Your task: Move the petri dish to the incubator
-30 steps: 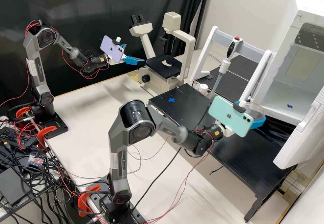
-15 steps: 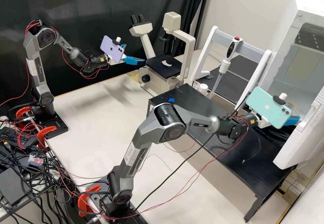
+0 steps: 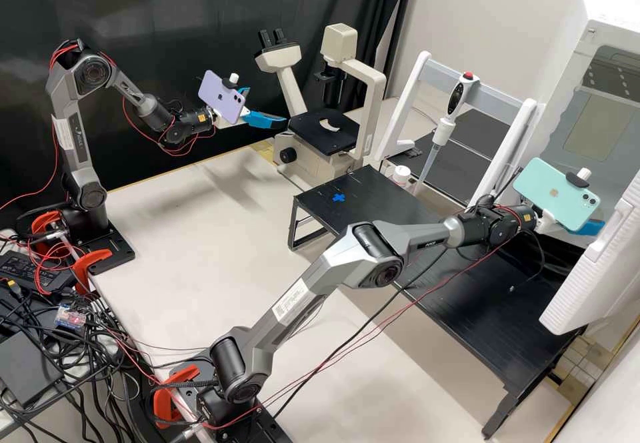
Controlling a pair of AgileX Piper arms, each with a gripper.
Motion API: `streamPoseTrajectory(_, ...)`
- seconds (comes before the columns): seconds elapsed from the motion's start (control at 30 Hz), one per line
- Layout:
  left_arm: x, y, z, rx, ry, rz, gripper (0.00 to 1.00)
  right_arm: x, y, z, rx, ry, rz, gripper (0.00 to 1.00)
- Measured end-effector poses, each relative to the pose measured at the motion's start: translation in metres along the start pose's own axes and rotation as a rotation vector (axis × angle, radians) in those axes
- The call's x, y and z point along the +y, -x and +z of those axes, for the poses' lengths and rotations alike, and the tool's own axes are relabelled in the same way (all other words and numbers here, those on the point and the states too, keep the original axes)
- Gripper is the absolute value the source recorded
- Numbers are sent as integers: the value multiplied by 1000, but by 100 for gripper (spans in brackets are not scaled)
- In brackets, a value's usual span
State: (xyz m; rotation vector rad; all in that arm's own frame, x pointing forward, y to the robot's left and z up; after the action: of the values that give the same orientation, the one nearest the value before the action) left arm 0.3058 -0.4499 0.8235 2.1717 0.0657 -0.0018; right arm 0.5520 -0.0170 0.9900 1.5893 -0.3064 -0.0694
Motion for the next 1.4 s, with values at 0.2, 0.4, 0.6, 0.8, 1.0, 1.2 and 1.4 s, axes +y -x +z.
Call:
streamPoseTrajectory(0.2,0,0,0,0,0,0,100,-1,-10,2,-1,16,0,100)
streamPoseTrajectory(0.4,0,0,0,0,0,0,100,-5,-13,6,-6,31,-4,100)
streamPoseTrajectory(0.6,0,0,0,0,0,0,100,-14,-8,15,-17,35,-17,100)
streamPoseTrajectory(0.8,0,0,0,0,0,0,100,-5,16,20,-7,33,13,100)
streamPoseTrajectory(1.0,0,0,0,0,0,0,100,15,58,28,-4,28,67,100)
streamPoseTrajectory(1.2,0,0,0,0,0,0,100,24,113,41,23,0,138,100)
streamPoseTrajectory(1.4,0,0,0,0,0,0,100,22,187,30,162,-49,196,100)
